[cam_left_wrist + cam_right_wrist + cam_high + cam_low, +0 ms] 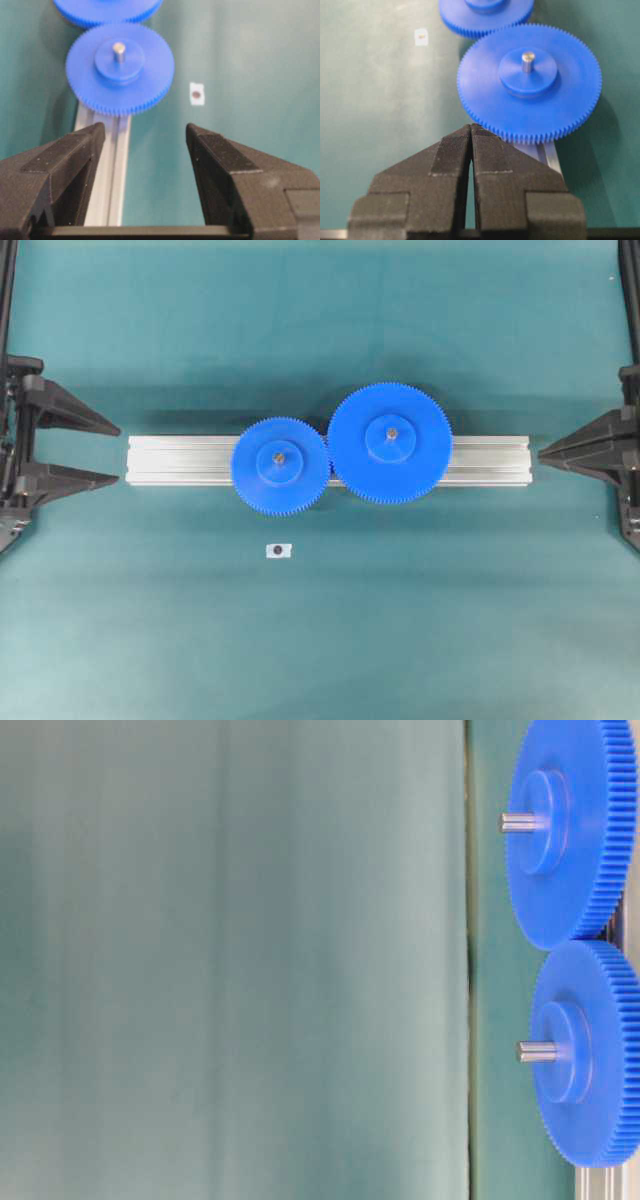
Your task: Insert the small gear onto the shaft.
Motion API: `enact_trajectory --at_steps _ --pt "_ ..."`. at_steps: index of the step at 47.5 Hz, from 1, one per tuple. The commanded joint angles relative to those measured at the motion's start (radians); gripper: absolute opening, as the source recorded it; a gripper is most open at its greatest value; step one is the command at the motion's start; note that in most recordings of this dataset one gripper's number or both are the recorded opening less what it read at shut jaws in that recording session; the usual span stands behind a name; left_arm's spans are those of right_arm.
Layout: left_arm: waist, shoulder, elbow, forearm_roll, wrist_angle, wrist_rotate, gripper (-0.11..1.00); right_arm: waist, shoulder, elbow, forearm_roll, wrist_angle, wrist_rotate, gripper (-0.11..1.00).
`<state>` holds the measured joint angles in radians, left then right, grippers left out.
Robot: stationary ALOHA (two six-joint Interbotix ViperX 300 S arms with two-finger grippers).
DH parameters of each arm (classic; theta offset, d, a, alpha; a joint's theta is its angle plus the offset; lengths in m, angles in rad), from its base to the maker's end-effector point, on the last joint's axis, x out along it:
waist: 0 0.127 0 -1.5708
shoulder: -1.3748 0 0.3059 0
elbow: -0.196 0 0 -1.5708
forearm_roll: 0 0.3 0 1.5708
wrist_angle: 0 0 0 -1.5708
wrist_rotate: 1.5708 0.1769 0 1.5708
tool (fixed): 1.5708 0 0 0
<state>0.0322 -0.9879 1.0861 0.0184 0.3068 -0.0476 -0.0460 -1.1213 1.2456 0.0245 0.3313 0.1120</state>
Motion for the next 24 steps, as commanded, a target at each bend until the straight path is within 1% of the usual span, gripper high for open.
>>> enact_trajectory --at_steps 1,18,24 --pt "-0.003 0.002 -0.012 0.003 -0.008 0.002 0.64 -0.002 0.005 -0.005 -0.002 -0.011 0.008 0.06" --pt "-0.003 -0.018 0.0 0.002 -0.005 0.002 0.64 -0.003 -0.025 0.005 -0.015 -0.018 0.008 0.06" --pt "-0.003 -0.026 0.002 0.003 0.0 0.002 0.64 -0.026 -0.055 0.02 -0.015 -0.034 0.008 0.06"
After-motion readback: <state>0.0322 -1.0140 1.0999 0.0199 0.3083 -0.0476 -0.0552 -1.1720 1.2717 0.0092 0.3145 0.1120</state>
